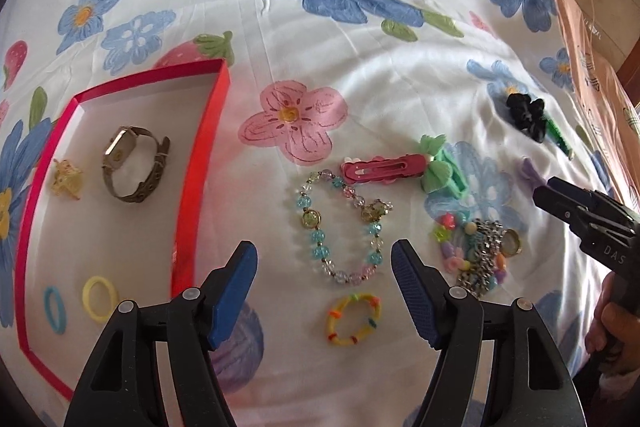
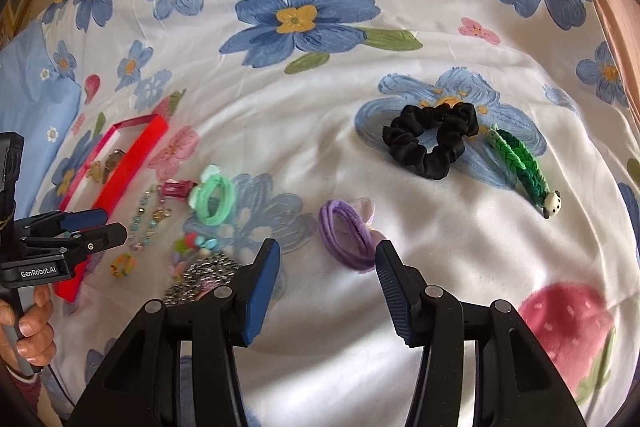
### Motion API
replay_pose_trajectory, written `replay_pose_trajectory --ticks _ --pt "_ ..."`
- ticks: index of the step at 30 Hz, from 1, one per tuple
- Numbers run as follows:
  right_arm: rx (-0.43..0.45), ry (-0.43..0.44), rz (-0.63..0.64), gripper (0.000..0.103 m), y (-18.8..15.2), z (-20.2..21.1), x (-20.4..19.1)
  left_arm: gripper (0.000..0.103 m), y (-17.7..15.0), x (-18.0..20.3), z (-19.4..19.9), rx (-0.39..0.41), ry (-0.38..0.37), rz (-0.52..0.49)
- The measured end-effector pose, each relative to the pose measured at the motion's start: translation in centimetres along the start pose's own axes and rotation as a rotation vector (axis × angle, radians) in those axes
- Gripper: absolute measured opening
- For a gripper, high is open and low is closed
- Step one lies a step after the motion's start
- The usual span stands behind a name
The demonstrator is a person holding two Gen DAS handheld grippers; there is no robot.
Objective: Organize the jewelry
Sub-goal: 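Grasp the beaded bracelet with the left tool while the right grasps the purple scrunchie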
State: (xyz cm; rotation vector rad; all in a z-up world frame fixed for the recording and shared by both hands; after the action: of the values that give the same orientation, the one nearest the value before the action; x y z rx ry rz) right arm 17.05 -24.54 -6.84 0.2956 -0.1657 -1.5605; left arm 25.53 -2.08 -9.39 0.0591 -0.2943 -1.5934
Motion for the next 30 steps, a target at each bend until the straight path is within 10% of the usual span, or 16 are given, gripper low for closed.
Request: replay_pose_trajectory --ticks 5,10,30 --pt "-0.018 0.003 -0.024 0.049 0.2 -1.4 1.0 0.062 1.3 0.2 -2.3 -0.013 0.027 -0.006" --pt "-0.005 -0.002 -0.047 0.011 0.1 -1.3 1.6 0.007 1.7 0.5 -2.6 -0.003 0.016 -0.034" --pt "0.05 0.157 0.045 0.009 -0.3 2.1 -5.8 0.007 -3.8 -2.2 7.4 0.18 -0.05 -0.018"
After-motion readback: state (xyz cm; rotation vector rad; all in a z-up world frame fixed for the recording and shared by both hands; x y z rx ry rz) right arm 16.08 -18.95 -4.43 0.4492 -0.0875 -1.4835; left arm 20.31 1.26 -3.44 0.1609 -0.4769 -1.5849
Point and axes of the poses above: each gripper's, at about its wrist camera, not at the fingertips, and z roughly against the way its jaws point, x to its right, y to its top, the point moved 3 cm from there along -z, roughly the way its jaws point, and after that the axes turned 14 degrees about -x, right-handed, at the moved point
